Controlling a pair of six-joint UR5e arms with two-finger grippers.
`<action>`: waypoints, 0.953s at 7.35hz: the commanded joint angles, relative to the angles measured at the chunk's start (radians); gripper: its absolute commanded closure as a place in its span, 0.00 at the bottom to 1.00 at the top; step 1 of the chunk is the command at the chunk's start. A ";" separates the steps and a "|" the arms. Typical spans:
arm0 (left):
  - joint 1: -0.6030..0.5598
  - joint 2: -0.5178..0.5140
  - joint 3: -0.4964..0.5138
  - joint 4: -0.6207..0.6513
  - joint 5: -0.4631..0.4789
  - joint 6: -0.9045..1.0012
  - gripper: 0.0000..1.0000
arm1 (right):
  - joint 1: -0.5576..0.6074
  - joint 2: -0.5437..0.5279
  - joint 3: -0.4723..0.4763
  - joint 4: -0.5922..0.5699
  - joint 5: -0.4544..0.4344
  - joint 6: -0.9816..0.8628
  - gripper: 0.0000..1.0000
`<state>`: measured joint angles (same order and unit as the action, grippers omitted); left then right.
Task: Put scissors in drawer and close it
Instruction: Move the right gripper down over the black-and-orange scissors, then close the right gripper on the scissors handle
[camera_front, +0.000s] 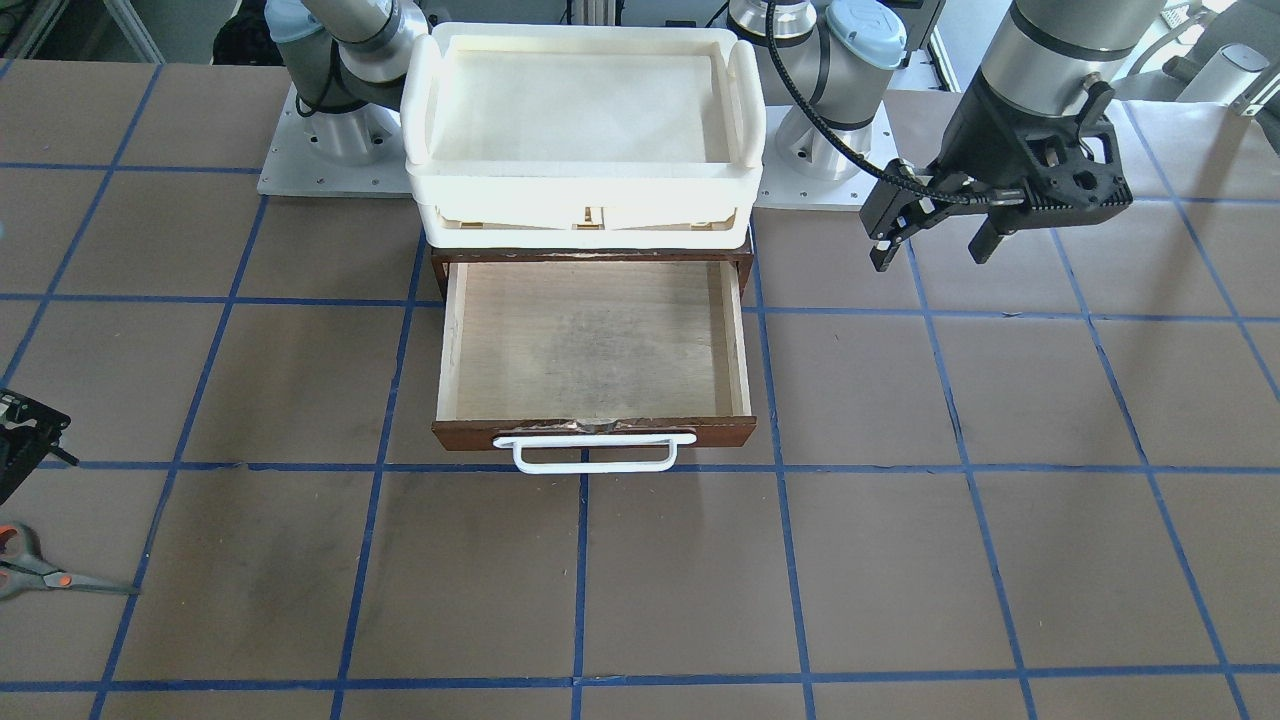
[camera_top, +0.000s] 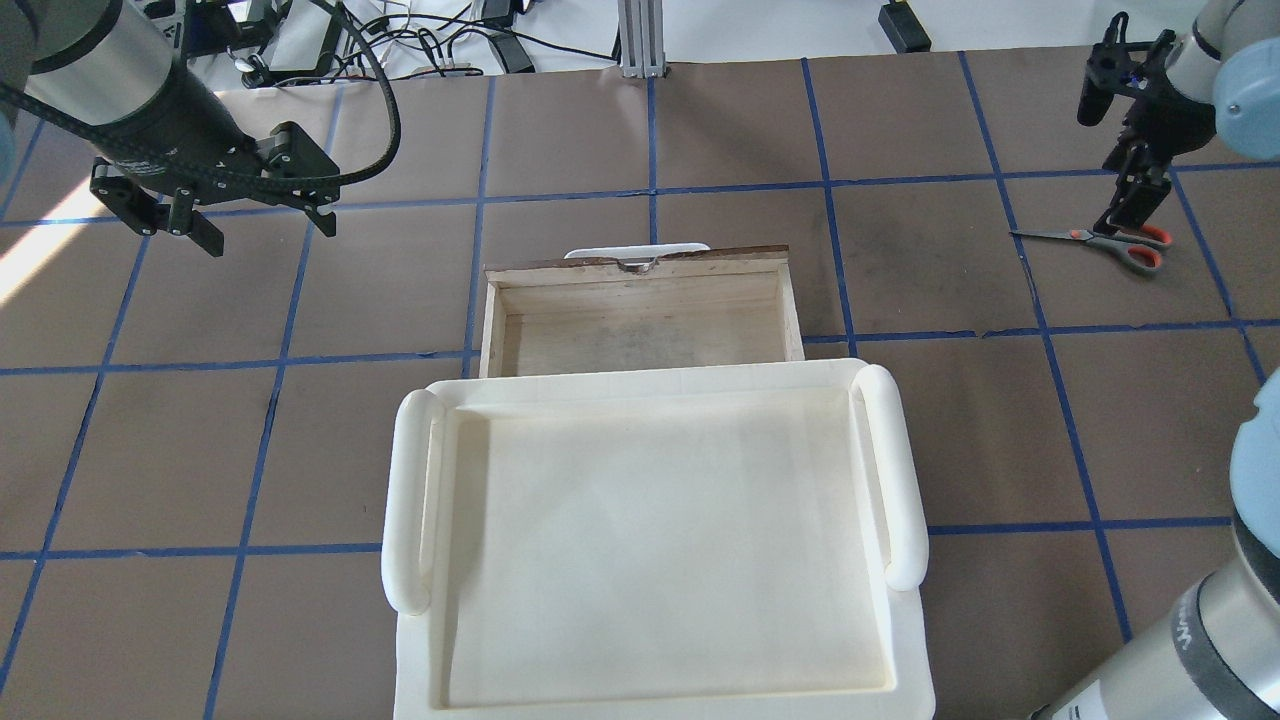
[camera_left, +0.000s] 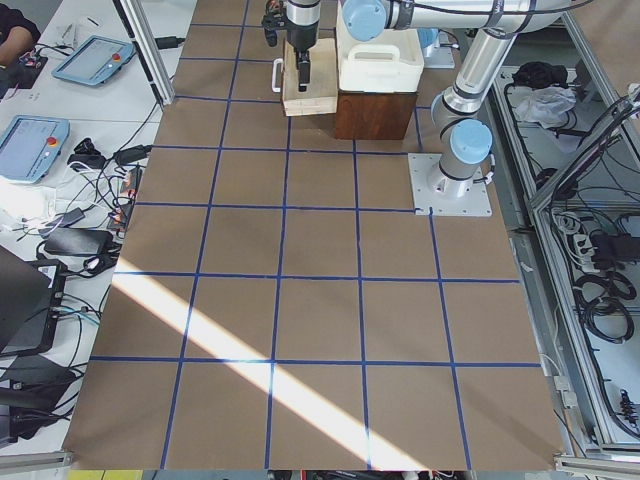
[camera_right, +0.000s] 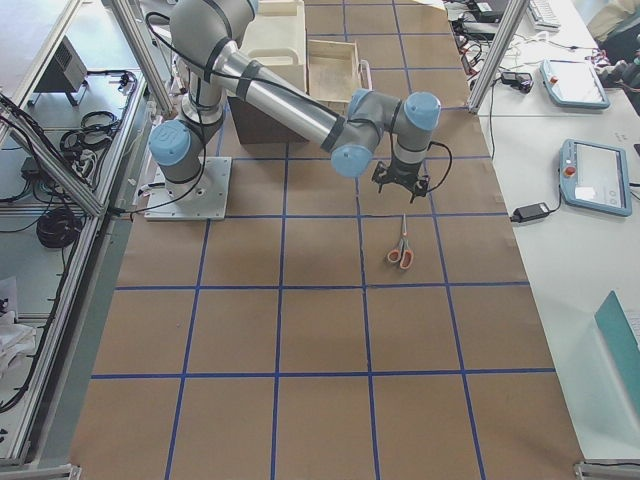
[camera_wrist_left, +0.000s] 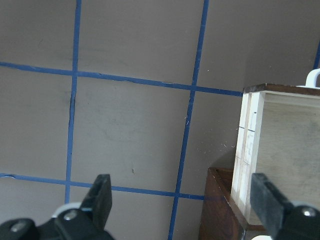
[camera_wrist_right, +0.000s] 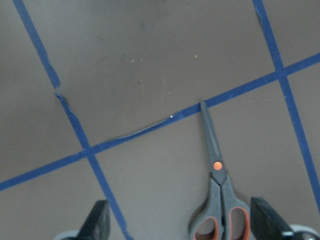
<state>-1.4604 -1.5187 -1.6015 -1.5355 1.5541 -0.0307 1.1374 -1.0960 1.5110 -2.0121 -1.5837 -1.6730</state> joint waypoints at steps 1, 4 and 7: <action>0.000 0.000 0.000 0.000 0.000 0.000 0.00 | -0.030 0.129 0.000 -0.181 0.025 -0.183 0.02; 0.000 0.000 -0.001 0.000 0.000 0.000 0.00 | -0.041 0.180 -0.012 -0.192 0.030 -0.269 0.07; 0.000 0.000 -0.002 -0.001 0.001 0.000 0.00 | -0.048 0.199 -0.011 -0.195 0.020 -0.269 0.07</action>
<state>-1.4604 -1.5186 -1.6029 -1.5362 1.5542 -0.0307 1.0917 -0.9078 1.5000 -2.2067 -1.5648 -1.9365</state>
